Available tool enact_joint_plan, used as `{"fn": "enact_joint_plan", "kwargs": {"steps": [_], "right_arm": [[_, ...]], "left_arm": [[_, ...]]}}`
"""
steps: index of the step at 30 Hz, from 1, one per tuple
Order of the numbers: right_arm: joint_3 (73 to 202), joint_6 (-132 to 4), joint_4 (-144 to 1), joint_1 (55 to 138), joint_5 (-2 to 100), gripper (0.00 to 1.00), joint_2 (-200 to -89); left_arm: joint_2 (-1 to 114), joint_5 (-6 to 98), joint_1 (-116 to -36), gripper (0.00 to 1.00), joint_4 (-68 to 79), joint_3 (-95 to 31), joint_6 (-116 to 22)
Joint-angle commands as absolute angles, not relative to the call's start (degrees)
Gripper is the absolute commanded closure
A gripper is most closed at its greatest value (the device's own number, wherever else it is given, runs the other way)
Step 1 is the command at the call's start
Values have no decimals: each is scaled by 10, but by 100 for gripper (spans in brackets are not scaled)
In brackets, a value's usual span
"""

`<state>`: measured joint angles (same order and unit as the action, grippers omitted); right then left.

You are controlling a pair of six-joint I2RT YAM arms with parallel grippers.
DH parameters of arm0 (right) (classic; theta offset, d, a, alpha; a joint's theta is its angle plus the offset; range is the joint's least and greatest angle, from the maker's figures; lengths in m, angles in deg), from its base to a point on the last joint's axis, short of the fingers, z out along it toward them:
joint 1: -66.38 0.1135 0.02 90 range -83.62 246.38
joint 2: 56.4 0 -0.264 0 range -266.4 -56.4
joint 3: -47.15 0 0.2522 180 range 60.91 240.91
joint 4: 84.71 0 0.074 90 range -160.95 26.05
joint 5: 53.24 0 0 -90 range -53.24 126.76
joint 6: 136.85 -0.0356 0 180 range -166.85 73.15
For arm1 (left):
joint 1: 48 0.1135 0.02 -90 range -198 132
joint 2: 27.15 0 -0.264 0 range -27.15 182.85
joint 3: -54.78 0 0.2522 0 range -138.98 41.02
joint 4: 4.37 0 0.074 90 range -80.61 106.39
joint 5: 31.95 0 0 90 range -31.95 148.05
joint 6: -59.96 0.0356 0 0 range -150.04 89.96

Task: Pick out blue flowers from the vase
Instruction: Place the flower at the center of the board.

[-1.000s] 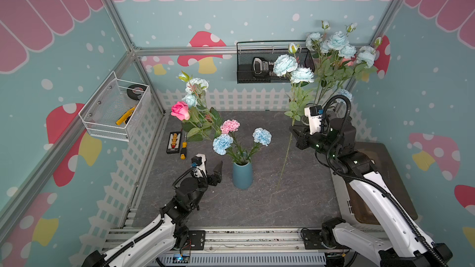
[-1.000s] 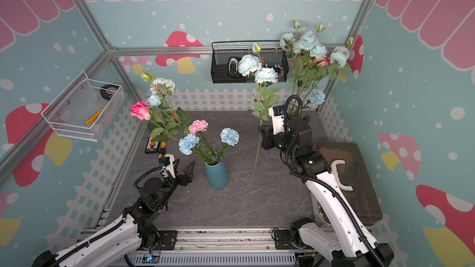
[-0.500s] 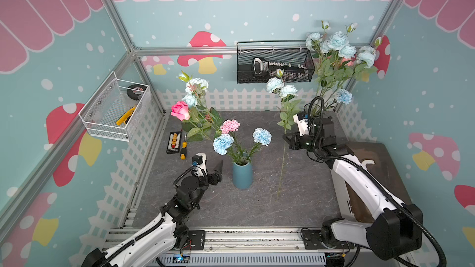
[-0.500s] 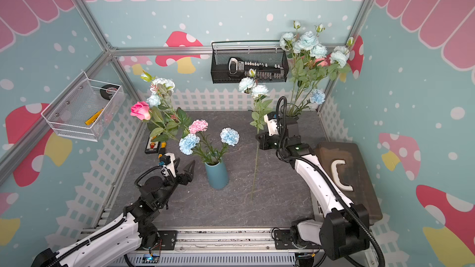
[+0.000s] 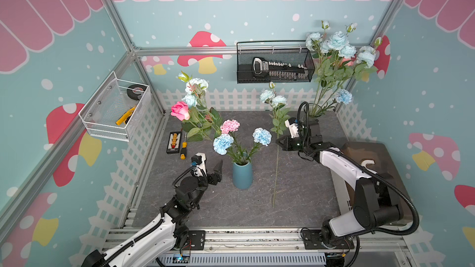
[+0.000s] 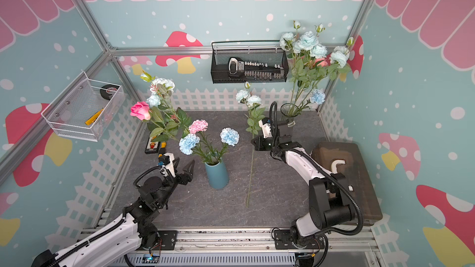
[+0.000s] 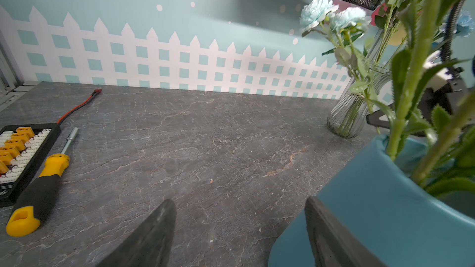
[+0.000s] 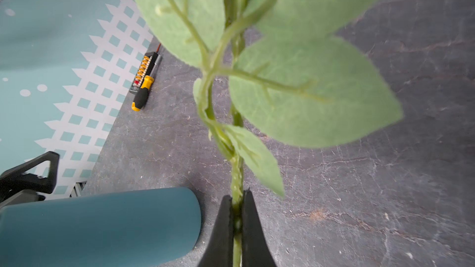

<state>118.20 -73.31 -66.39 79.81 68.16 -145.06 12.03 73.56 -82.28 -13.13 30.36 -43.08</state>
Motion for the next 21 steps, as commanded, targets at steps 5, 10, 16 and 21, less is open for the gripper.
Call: {"fn": "enact_joint_plan", "kwargs": {"steps": [5, 10, 16, 21], "right_arm": [[1196, -757, -695, 795, 691, 100, -1511], [1203, -754, -697, 795, 684, 100, -1544], [1215, -759, -711, 795, 698, 100, -1593], [1228, -764, -719, 795, 697, 100, -1624]], "left_arm": [[122, 740, -826, 21, -134, 292, -429], [120, 741, -826, 21, -134, 292, -429], [121, 741, -826, 21, -134, 292, -429], [122, 741, -826, 21, -133, 291, -430]]}}
